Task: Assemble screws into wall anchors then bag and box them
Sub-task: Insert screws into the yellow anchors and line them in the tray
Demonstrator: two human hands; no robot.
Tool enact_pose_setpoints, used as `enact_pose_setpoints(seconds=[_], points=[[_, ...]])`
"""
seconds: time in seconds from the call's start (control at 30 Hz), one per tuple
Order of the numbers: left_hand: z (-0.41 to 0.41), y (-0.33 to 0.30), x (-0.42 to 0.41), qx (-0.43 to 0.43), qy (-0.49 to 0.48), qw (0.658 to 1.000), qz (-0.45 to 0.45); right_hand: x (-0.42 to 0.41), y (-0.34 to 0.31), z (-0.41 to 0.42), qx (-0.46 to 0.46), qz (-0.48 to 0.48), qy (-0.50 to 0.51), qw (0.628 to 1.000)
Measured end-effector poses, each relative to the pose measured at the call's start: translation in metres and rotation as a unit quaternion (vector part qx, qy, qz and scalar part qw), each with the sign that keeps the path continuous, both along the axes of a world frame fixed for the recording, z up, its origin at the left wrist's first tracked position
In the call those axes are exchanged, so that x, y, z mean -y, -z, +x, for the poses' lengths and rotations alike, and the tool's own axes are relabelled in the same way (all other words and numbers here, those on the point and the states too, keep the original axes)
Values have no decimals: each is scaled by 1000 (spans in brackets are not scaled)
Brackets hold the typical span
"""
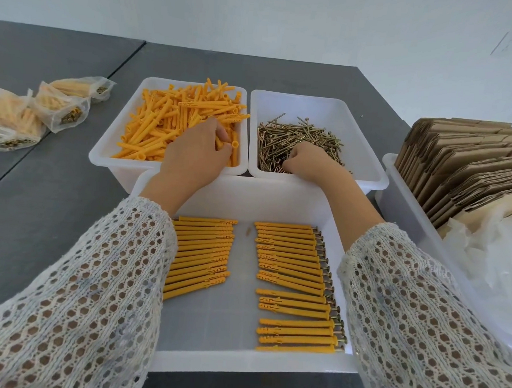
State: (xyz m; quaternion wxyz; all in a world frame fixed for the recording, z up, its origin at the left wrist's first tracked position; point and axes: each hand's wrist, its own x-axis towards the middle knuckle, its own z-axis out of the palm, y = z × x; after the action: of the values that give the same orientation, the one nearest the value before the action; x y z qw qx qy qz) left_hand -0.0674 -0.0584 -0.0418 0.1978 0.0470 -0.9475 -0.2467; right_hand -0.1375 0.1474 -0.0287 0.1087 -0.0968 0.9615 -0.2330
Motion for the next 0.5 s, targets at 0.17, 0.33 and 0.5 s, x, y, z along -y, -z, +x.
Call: enact_pose_setpoints(seconds=[0.17, 0.33, 0.5], points=[[0, 2, 2, -40, -28, 999, 8, -2, 3, 2, -63, -44, -12, 997], [-1, 3, 5, -61, -33, 997, 27, -4, -5, 9, -43, -144, -46, 988], [0, 0, 3, -63, -11, 997, 42, 4, -6, 6, 41, -87, -26, 995]])
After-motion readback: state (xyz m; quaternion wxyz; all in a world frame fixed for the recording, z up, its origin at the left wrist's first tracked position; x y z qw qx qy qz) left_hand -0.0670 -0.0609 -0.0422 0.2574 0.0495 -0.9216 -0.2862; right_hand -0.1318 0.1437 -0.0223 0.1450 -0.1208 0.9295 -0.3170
